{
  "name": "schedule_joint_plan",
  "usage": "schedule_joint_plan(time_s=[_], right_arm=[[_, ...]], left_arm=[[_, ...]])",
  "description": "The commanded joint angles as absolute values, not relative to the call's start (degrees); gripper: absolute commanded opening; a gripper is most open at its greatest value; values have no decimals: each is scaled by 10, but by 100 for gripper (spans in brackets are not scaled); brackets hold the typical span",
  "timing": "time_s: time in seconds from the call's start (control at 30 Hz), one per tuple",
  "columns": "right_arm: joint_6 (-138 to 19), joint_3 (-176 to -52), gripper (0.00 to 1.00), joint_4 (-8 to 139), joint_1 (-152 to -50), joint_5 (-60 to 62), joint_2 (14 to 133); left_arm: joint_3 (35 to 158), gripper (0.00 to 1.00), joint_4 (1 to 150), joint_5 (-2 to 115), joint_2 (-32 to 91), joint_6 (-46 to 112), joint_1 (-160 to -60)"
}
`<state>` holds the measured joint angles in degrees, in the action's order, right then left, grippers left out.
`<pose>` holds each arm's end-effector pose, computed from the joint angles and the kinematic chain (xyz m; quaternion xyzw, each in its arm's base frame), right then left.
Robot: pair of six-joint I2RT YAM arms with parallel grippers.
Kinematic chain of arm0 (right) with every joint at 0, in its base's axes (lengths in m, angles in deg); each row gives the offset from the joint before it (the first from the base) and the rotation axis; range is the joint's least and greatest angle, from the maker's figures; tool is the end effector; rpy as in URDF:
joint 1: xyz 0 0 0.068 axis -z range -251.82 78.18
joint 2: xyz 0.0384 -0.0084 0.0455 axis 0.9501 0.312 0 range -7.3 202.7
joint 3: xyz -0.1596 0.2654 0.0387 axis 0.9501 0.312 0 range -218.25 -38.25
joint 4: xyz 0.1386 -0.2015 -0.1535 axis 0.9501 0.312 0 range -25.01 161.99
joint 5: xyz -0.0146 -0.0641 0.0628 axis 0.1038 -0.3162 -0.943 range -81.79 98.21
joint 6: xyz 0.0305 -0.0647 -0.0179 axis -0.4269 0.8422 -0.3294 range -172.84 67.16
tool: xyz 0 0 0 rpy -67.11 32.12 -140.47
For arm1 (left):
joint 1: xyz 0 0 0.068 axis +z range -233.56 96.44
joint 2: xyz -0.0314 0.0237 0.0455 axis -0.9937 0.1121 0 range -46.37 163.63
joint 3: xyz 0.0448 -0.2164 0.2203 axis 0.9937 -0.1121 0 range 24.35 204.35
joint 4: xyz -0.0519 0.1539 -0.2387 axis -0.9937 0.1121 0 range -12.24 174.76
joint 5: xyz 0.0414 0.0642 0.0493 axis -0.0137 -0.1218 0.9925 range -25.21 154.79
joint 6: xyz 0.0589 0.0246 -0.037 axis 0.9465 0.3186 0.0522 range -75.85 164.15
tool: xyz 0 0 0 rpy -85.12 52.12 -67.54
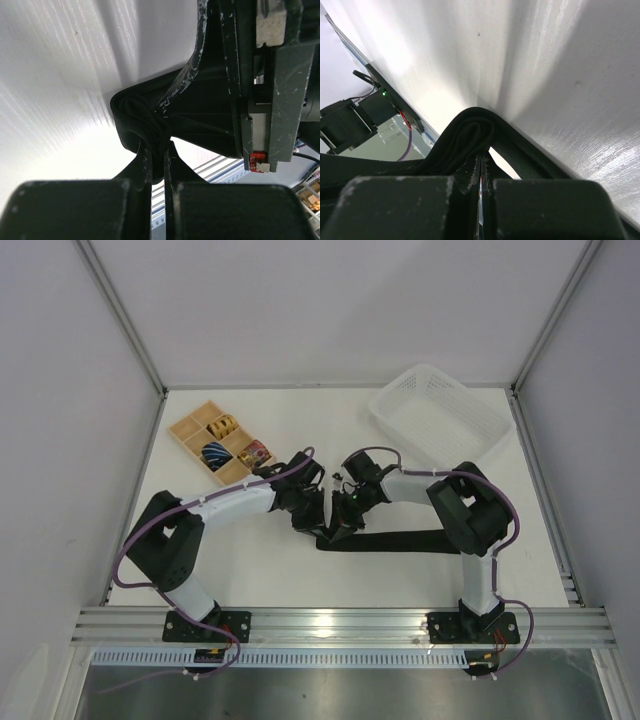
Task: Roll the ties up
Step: Roll the tie
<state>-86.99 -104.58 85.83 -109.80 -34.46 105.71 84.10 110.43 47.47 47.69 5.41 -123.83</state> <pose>0.3024 0.2890 0.1253 0.1014 -0.9107 -0.3953 0.0633 0.2579 -0.2426 0.1901 0.0429 0.9682 -0.2394 0.0584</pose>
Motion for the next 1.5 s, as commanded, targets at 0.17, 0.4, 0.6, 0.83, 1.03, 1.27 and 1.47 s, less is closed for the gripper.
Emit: schedule_joint_plan(time_s=[0.17,0.4,0.6,0.83,1.03,1.27,1.47], right_arm=[[-916,-1029,0,783,-1108,-382,1043],[-909,-1013,0,811,-1101,-348,1021],[-906,-1009,0,847,-1099,-304,1006],[-890,-1002,0,888,-1071,-272,976],[-846,-987,0,926,-1030,-277,943],[-824,-962,0,929,-1019,-257,947],[-819,-934,0,913,-1018,-234,967]], left_arm=[[861,1,1036,424,502,34,-1256],[875,0,1020,409,549,29,-1272],[891,0,1021,414,579,28,-1284],[897,0,1028,419,597,29,-1286],[898,1,1039,427,602,36,-1286],[929,1,1057,435,610,46,-1286],[945,0,1063,431,620,47,-1285]])
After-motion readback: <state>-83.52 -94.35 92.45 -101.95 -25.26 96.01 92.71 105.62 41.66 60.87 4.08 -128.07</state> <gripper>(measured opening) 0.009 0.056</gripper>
